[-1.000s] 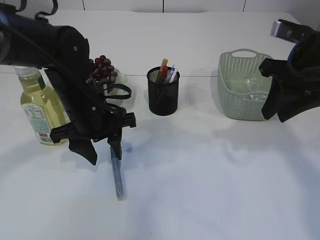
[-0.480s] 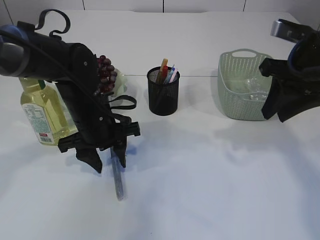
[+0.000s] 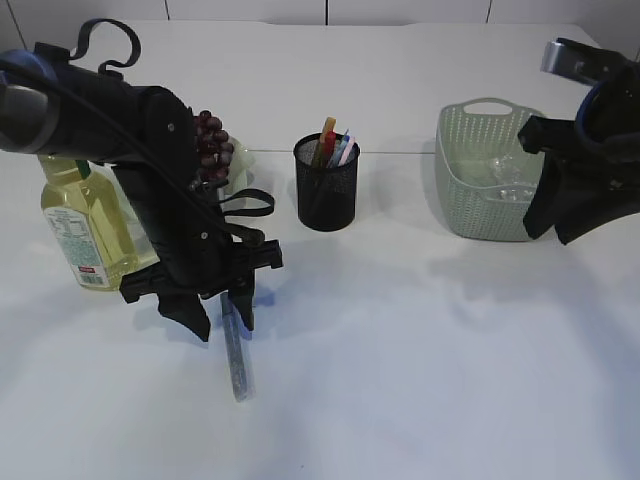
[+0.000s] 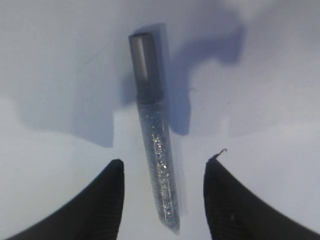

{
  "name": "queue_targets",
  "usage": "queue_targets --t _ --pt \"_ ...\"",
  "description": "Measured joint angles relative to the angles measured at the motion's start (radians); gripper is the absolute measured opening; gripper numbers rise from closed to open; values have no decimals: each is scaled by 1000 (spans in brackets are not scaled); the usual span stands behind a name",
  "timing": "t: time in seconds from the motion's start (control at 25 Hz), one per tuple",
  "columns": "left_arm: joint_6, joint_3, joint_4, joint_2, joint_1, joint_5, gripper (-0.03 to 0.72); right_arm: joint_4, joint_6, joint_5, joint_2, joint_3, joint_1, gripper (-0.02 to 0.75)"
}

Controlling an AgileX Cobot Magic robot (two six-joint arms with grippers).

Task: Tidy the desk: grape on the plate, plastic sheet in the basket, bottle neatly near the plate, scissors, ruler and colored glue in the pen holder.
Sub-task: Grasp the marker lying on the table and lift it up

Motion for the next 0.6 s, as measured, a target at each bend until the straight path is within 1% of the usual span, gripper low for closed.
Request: queue_targets --t 0.6 --pt "-3 0 -19 45 0 -17 372 10 -2 -1 0 0 0 276"
